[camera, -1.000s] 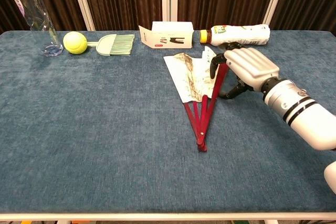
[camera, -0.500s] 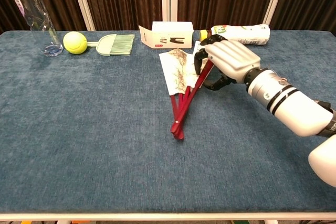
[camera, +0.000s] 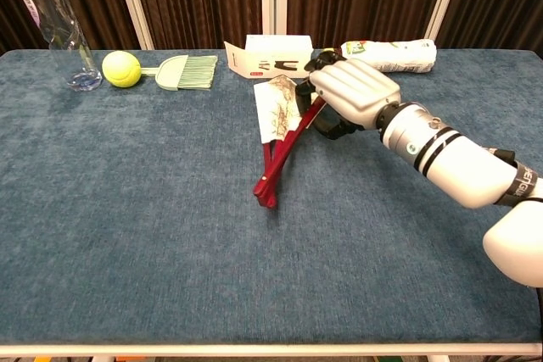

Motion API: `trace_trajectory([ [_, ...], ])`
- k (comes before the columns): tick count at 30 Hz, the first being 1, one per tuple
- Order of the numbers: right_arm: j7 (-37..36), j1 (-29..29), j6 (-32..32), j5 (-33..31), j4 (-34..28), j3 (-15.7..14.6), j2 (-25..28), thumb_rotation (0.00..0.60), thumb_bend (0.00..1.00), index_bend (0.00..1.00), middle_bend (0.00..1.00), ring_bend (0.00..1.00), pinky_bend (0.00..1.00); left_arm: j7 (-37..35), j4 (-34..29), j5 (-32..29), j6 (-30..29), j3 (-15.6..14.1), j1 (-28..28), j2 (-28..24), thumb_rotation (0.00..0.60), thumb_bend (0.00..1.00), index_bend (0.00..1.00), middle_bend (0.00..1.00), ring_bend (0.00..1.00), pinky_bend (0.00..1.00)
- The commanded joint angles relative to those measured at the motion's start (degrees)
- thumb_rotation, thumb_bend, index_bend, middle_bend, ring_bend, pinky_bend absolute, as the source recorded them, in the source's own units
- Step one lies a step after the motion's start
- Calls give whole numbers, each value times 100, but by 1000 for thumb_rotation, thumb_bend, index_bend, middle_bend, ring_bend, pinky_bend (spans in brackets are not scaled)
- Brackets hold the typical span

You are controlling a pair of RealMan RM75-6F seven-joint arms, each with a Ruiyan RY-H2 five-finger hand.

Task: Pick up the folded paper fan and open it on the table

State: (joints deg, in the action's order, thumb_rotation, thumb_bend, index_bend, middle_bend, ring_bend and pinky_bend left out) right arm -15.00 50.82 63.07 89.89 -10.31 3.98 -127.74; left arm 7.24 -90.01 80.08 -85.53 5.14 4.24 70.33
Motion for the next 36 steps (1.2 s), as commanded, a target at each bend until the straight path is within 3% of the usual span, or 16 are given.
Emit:
trace_trajectory([
  [1, -93, 71, 109, 62, -43, -56, 128, 600, 771, 709, 491, 209, 0, -22, 11, 88, 43, 56, 106, 21, 600, 0, 119, 21, 0, 68],
  [5, -526, 198, 562, 265, -333, -210, 612, 600, 822, 773, 534, 247, 0, -67, -73, 284, 130, 150, 323, -44, 600, 0, 119, 22, 0, 68],
  [10, -782, 303, 1237, 506, -854, -344, 1317, 600, 820, 802, 556, 278, 0, -739, -377, 504, 504, 290, 722, -158, 600, 0, 134, 22, 0, 69],
  [16, -878, 388, 1627, 560, -2060, -257, 2185, 600, 819, 802, 557, 278, 0, -1735, -453, 524, 1350, 626, 1553, 121, 600, 0, 148, 39, 1, 131],
  [19, -632, 404, 1719, 542, -2869, -145, 2657, 600, 819, 799, 557, 278, 0, -2469, -297, 183, 1865, 891, 2005, 524, 600, 0, 164, 104, 28, 215],
  [25, 33, 449, 1524, 376, -4363, 135, 3414, 600, 818, 784, 557, 278, 0, -3676, -165, -268, 2789, 1115, 2617, 1001, 600, 0, 175, 140, 35, 232],
  [30, 919, 517, 1166, 57, -5436, 483, 3765, 600, 816, 767, 556, 278, 0, -3565, 41, -408, 2966, 1192, 3010, 1570, 600, 0, 201, 175, 59, 239],
  [36, 2072, 605, 729, -359, -6192, 825, 3961, 600, 812, 737, 555, 278, 0, -3412, 219, -871, 3175, 1324, 3322, 2098, 600, 0, 218, 189, 59, 242],
])
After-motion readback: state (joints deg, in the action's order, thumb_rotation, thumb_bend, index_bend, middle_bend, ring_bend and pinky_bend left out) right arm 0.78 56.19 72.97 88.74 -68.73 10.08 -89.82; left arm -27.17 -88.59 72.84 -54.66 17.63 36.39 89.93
